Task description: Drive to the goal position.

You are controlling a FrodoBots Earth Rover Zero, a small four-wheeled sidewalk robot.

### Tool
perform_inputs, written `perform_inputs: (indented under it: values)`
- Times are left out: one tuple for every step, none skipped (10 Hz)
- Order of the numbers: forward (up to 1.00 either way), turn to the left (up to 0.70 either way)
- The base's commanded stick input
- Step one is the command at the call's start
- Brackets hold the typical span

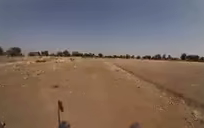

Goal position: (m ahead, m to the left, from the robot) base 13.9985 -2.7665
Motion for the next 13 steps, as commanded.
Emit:
perform_inputs:
  values:
    - [0.50,0.00]
    - [0.50,0.00]
    - [0.50,0.00]
    - [0.50,0.00]
    - [0.50,0.00]
    - [0.50,0.00]
    - [0.50,0.00]
    - [0.50,0.00]
    - [0.50,0.00]
    - [0.50,0.00]
    - [0.50,0.00]
    - [0.50,0.00]
    - [0.50,0.00]
